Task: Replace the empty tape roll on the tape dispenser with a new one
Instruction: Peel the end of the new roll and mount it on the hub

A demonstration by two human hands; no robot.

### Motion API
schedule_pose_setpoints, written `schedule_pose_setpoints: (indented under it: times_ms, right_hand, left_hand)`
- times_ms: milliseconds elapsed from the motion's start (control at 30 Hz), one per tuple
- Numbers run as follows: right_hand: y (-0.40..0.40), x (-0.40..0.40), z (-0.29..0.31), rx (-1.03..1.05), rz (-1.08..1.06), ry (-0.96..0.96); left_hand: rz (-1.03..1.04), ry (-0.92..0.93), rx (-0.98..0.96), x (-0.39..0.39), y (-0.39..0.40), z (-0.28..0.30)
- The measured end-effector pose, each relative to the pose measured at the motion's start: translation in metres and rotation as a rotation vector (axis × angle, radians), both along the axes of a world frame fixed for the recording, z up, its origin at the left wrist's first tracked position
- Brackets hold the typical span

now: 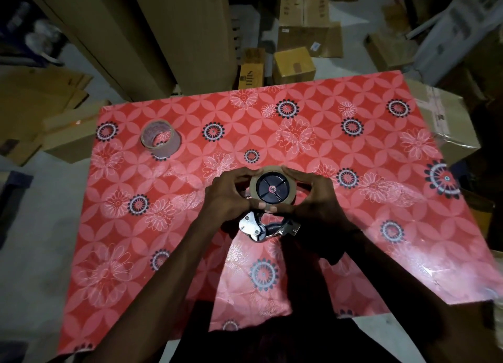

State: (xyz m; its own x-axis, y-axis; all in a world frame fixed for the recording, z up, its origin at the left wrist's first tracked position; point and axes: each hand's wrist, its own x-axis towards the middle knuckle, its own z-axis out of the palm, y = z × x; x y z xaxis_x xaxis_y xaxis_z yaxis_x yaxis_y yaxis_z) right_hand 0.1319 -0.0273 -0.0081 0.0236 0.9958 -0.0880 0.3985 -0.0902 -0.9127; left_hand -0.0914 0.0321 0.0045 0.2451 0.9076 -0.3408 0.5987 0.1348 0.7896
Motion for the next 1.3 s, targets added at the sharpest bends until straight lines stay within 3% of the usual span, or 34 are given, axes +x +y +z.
schedule_pose_setpoints:
  times_ms: [500,633,767,967,1300]
  right_hand:
    - [-0.016,-0.008,0.01,0.004,0.011,0.03]
    - [-0.034,-0.01,0.005,0.078,-0.09,-0.038]
    - [-0.073,-0.002,-0.01,0.128,-0.175,-0.056]
    - [-0.102,0.008,-0.028,0.277,-0.147,-0.134]
    - [-0.066,-0.009,-0.027,0.285,-0.237,-0.069]
  left_hand:
    - [-0.079,0.005,0.074,-0.005,-0.013,0.004]
    - [0.123,-0.081,0.208,-0.008,-0.043,0.002]
    - [0.348,-0.225,0.134,-0.02,-0.082,-0.01]
    - [0.432,-0.347,0.092,-0.017,-0.11,-0.022]
    - [0.403,-0.322,0.164,-0.009,-0.061,-0.016]
